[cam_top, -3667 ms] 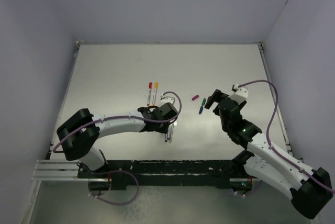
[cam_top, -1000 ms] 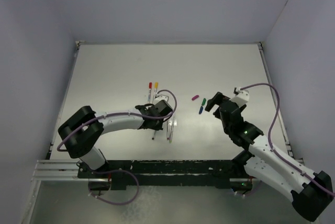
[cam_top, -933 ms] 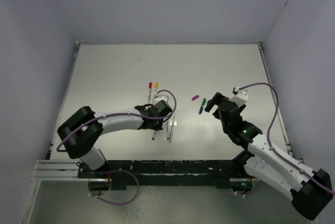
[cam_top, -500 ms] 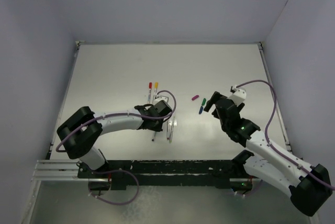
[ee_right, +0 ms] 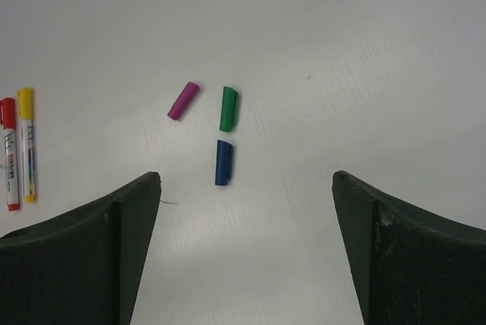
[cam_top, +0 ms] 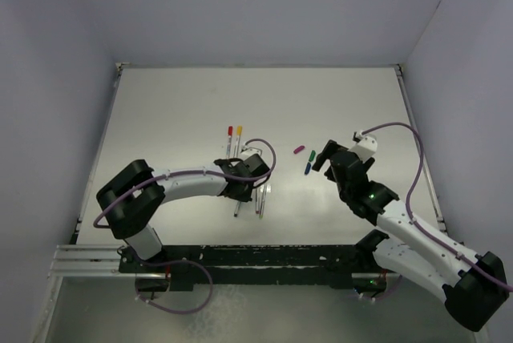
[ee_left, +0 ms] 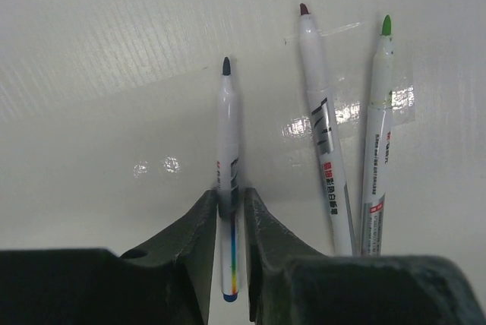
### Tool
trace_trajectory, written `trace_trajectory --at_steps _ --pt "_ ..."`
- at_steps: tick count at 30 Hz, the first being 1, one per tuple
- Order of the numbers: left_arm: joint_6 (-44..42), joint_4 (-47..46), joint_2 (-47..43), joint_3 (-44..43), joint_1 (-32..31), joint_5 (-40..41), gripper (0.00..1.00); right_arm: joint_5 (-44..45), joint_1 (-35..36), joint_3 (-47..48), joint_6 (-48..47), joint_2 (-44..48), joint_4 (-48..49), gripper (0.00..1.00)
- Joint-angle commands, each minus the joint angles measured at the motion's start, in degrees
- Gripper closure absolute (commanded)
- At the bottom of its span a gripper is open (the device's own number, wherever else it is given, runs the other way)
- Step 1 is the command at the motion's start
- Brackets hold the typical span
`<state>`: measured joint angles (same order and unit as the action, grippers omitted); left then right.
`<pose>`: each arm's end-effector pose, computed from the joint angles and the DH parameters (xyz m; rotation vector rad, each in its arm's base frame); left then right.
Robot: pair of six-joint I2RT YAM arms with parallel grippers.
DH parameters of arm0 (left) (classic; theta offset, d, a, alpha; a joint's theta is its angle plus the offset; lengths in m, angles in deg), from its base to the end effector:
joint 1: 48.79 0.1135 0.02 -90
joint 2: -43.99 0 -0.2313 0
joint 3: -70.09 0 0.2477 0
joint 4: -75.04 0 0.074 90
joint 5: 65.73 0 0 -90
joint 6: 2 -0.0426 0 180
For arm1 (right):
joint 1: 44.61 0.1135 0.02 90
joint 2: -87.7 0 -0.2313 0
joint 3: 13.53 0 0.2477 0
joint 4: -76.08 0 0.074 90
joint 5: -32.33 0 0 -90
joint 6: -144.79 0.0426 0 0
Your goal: Insert the pens into the pen caps
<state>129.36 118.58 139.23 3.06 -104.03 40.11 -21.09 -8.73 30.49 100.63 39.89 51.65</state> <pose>0.1780 -0.2361 0.1175 0.2688 2.7122 -0.0746 0.1827 0.1008 0.2173 0.5485 1.8924 0.2733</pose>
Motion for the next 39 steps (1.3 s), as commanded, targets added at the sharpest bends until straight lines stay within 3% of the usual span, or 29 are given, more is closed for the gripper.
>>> trace_trajectory --at_steps 1,7,11,18,19,26,39 --pt "1.3 10.4 6.3 3.5 -0.4 -1.9 0.82 2.2 -0.2 1.8 0.3 0.7 1.0 0.05" --pt "1.8 10.1 7.0 4.0 -0.5 -3.9 0.98 2.6 -0.2 1.9 0.3 1.5 0.2 0.06" --pt "1.8 9.2 6.5 4.5 -0.6 -3.8 1.0 3.4 -0.2 1.7 0.6 1.3 -0.5 0.14" --pt "1.9 9.0 -1.9 4.4 -0.7 -2.6 1.0 4.2 -0.2 4.3 1.4 -4.3 -5.6 0.58" --pt "1.7 9.4 -3.6 3.9 -0.7 -2.2 1.0 3.6 -0.3 4.6 1.1 -5.2 -5.6 0.61" --pt "0.1 10.7 -12.5 0.3 -0.7 -0.5 1.0 -2.7 -0.2 9.0 -0.7 -16.6 -4.3 0.53" --pt "-4.7 2.7 -20.0 3.2 -0.7 -2.5 1.0 -6.0 -0.3 17.1 -1.1 -35.5 -1.0 0.51"
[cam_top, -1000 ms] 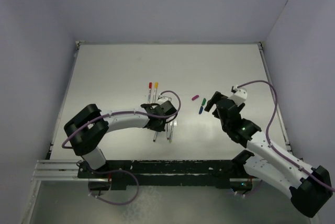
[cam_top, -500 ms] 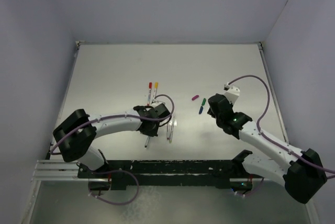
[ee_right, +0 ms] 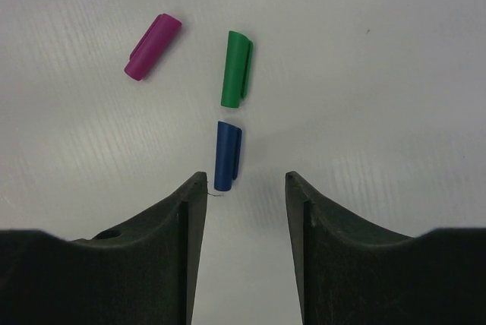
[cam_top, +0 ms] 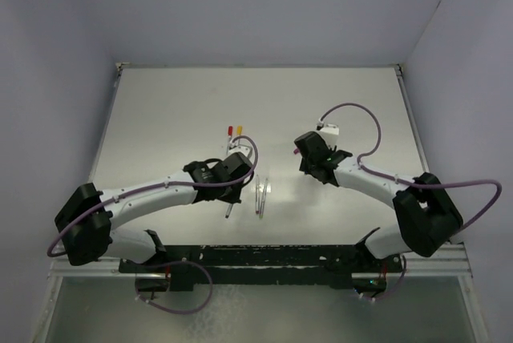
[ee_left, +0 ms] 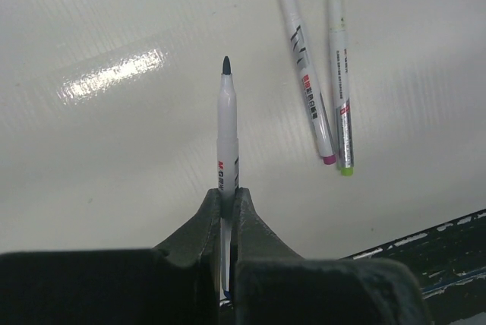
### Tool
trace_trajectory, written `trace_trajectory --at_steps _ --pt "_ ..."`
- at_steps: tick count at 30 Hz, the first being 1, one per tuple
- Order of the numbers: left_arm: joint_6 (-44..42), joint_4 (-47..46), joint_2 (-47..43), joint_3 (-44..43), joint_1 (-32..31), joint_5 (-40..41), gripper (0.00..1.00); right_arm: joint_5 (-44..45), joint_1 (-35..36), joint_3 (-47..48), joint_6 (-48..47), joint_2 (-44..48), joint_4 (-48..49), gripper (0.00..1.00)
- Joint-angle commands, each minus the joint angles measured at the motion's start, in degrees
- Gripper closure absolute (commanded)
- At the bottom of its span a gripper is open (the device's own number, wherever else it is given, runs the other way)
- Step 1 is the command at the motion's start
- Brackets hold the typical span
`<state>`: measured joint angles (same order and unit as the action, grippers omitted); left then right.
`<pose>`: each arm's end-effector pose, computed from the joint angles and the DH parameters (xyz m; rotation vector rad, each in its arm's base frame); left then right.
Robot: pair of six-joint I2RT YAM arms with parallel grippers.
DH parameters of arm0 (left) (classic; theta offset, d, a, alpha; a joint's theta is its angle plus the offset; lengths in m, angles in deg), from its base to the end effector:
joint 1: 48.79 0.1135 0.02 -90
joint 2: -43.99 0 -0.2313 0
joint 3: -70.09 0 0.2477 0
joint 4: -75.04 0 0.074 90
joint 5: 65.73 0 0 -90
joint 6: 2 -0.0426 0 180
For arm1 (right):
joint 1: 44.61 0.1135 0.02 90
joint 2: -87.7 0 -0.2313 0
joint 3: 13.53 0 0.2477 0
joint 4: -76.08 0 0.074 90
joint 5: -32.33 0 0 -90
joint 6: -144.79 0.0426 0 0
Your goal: Insert the pens into the pen caps
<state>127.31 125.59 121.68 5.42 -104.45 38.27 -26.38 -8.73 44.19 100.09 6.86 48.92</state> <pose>0.1571 -0.2116 0.1804 0.3004 2.6274 -0.2382 0.2411 0.1471 0.1597 0.4165 2.2503 0.0509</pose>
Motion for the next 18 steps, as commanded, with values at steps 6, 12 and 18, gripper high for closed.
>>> trace_trajectory --at_steps 6,12,18 --pt "-3.8 -6.5 -1.8 0.8 -0.3 -2.2 1.0 -0.9 -0.2 5.7 -0.3 -7.4 1.8 0.52" --pt "-3.7 -6.5 -1.4 1.0 -0.3 -2.8 1.0 -0.8 -0.2 7.5 0.0 -11.1 1.8 0.53" --pt "-3.5 -6.0 -1.6 1.3 -0.3 -2.6 1.0 -0.4 -0.3 8.7 0.1 -13.4 1.8 0.55"
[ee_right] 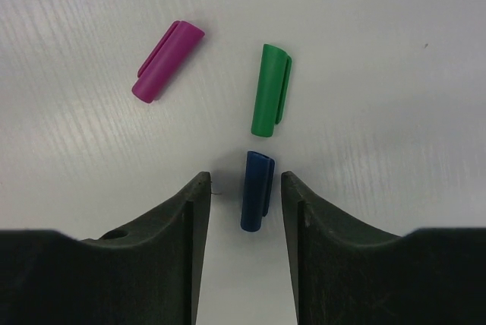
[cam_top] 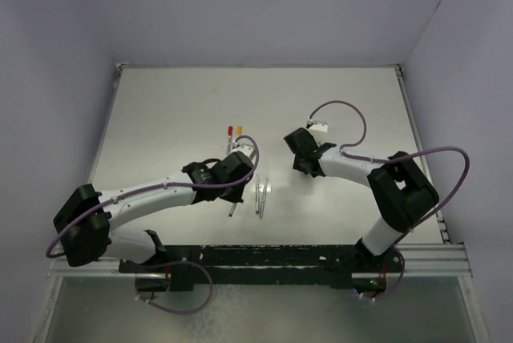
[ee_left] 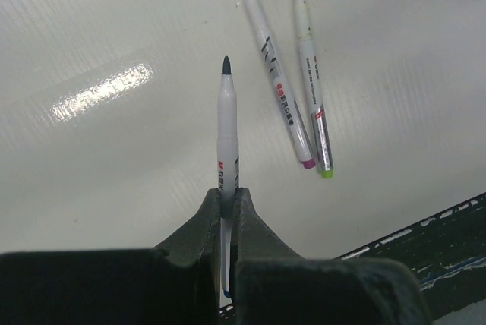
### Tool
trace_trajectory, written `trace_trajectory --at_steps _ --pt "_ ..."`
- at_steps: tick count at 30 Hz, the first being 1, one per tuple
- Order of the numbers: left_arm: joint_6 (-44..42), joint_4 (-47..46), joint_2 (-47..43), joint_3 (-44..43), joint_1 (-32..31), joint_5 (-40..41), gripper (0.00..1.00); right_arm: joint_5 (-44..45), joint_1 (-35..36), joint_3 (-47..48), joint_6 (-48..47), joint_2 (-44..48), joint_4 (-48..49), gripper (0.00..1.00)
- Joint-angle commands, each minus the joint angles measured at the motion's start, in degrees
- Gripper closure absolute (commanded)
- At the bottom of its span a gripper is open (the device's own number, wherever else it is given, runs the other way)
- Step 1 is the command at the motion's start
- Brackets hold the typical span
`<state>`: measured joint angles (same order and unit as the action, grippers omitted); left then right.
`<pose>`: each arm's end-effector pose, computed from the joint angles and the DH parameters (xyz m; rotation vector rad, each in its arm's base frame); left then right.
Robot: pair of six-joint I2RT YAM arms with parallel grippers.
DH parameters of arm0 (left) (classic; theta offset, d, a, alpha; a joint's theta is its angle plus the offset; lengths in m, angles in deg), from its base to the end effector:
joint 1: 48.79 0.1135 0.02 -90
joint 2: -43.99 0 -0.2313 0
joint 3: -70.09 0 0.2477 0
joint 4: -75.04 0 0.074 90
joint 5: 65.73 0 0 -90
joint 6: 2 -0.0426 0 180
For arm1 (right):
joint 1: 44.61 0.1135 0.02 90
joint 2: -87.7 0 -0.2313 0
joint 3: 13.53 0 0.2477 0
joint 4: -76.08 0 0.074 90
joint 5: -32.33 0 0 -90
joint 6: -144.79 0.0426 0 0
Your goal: Insert the pens into the pen caps
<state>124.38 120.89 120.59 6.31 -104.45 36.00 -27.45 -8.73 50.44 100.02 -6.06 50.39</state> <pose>0.1584 -0.2165 0.1847 0.3613 2.5739 -0.3389 0.2661 0.1660 0.1299 0.3888 2.3309 -0.0074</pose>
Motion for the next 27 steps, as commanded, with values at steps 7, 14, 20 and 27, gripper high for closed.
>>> trace_trajectory --at_steps 7,14,20,27 --pt "0.1 -1.3 -0.4 1.1 -0.3 -0.1 1.0 0.3 -0.8 2.0 1.8 -1.6 -0.7 0.57" --pt "0.2 -1.5 -0.4 1.1 -0.3 -0.1 1.0 -0.3 -1.1 0.5 3.4 -1.6 -0.8 0.6" --pt "0.5 -1.2 -0.4 0.7 -0.3 0.3 1.0 -2.2 -1.2 -1.2 5.7 -2.1 -1.4 0.72" --pt "0.9 -0.9 -0.7 0.9 -0.3 0.8 1.0 -4.0 -1.1 -2.5 7.1 -2.6 -3.7 0.94"
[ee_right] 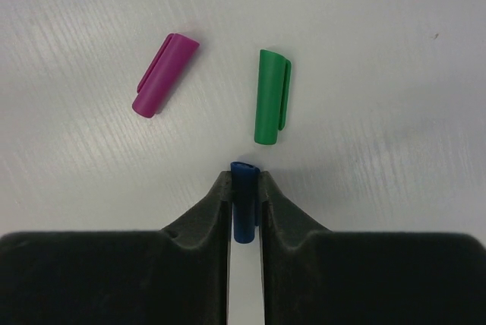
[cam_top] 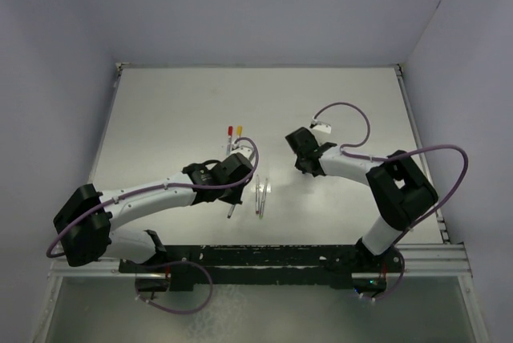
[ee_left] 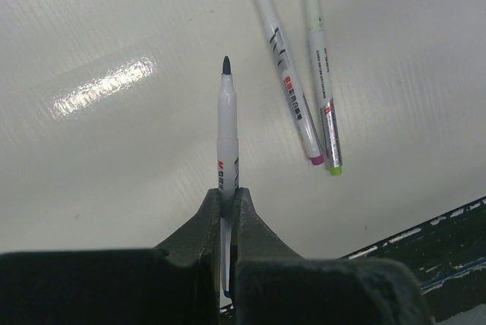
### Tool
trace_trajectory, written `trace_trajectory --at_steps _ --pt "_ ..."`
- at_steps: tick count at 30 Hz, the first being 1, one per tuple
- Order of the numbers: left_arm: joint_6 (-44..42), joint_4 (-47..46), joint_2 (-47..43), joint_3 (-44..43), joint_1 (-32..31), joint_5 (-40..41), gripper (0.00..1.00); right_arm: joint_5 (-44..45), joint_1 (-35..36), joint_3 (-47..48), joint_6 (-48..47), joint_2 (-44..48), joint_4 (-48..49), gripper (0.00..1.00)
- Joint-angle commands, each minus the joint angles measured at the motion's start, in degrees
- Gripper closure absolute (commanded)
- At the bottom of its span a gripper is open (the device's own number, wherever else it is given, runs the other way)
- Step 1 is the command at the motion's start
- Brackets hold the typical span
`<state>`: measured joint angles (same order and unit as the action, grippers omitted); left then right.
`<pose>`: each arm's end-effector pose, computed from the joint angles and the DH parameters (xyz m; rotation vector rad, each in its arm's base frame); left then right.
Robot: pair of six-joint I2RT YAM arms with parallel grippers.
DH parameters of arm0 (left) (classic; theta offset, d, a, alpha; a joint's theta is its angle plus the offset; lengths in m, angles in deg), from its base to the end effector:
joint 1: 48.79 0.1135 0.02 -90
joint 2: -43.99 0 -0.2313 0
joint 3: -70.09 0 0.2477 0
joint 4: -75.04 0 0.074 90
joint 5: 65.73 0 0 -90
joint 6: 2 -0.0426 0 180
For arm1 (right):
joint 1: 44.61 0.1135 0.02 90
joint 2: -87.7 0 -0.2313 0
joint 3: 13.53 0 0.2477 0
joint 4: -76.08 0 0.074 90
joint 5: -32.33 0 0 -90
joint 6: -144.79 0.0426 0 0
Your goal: Insert the pens into the pen caps
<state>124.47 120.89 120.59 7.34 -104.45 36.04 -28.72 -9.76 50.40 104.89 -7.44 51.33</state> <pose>0.1568 -0.2141 0.1793 0.3635 2.5876 -0.3225 0.2702 0.1630 0.1233 0.5011 2.3290 0.0387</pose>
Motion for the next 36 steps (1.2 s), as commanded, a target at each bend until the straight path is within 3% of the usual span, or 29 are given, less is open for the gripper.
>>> trace_trajectory --at_steps 1,11,19,27,36 --pt "0.8 -0.8 -0.7 -0.1 -0.3 0.9 1.0 -2.8 -0.1 -2.5 2.3 -1.0 -5.0 0.95" --pt "-0.8 -2.4 -0.2 -0.3 -0.3 -0.4 1.0 -3.6 -0.1 -2.8 -1.5 5.6 -3.4 1.0" --pt "-2.8 -9.2 -0.4 -0.2 -0.3 -3.1 1.0 -8.2 -0.1 -6.6 -10.2 22.6 8.3 1.0" --pt "-4.8 -28.1 -0.8 3.4 -0.3 -12.8 1.0 -12.9 -0.1 -13.0 -15.4 37.7 18.5 1.0" --pt "-2.2 -52.4 -0.6 8.9 -0.3 -22.3 1.0 -19.7 -0.1 -24.2 -18.6 47.4 39.8 1.0"
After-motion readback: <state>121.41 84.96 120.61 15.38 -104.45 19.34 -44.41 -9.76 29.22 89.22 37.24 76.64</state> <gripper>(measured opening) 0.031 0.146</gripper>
